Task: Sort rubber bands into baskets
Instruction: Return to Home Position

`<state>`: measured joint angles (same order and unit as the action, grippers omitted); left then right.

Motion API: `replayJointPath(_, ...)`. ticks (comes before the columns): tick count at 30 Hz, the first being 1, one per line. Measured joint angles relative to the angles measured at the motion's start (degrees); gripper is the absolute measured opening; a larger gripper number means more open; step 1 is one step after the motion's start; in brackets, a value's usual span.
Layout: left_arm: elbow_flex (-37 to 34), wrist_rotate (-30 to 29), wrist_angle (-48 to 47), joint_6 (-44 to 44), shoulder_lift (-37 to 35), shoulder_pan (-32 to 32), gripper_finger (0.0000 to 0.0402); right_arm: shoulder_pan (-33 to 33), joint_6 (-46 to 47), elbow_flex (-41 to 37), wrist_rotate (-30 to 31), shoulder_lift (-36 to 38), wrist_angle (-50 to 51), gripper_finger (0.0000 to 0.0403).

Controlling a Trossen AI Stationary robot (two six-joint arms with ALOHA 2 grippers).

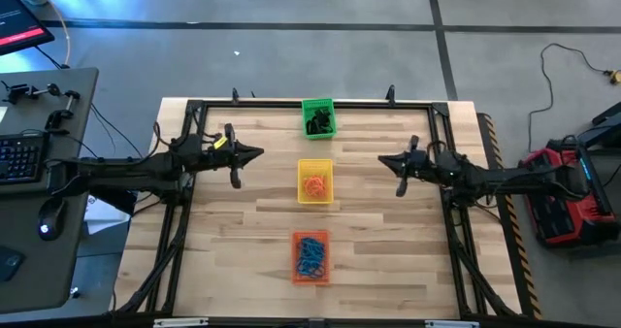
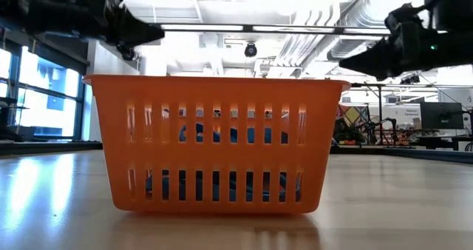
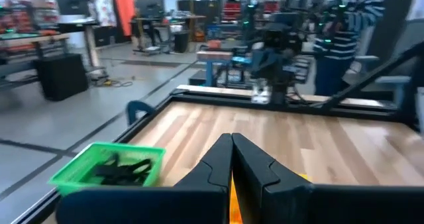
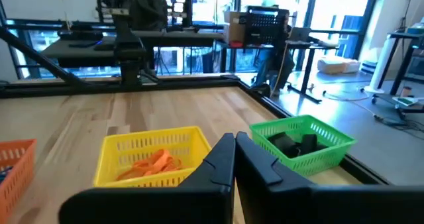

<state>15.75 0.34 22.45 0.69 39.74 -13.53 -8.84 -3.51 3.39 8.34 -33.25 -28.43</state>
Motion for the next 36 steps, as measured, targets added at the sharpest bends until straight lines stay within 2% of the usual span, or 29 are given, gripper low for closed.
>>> replayJointPath(4, -2.99, -0.63, 0.66, -0.65, -2.7, -2.0, 0.0, -0.15, 0.02, -2.73, -0.02, 6.85, 3.11, 0.0)
replayJointPath(12, -10.27, -1.96, 0.05, -2.21, -12.65, -4.74, 0.0, -1.57, 1.15, -2.79, -1.36, 19.7, 17.68, 0.0)
replayJointPath(16, -11.84, -2.69, -4.29, -3.03, -19.06, -6.06, 0.0, -2.77, 2.41, -2.81, -0.85, 26.12, 26.01, 0.0)
replayJointPath(20, -12.66, -4.75, -10.74, -2.87, -26.44, -6.96, 0.0, -3.51, 1.22, -2.81, -1.95, 31.21, 26.51, 0.0)
replayJointPath(26, -15.05, -9.1, -20.73, -4.96, -39.61, -6.96, 0.0, -4.89, 0.31, -2.81, -1.98, 32.89, 26.61, 0.0)
replayJointPath(28, -14.58, -8.76, -18.88, -4.59, -39.54, -6.48, 0.0, -5.41, 0.95, -2.81, -2.12, 32.85, 26.68, 0.0)
replayJointPath(31, -14.77, -10.22, -21.31, -4.79, -39.53, -5.6, 0.0, -6.09, 1.99, -2.81, -1.93, 32.91, 26.6, 0.0)
replayJointPath(36, -14.82, -7.81, -21.44, -5.79, -39.53, -4.76, 0.0, -7.59, 2.19, -2.81, -1.41, 32.49, 26.6, 0.0)
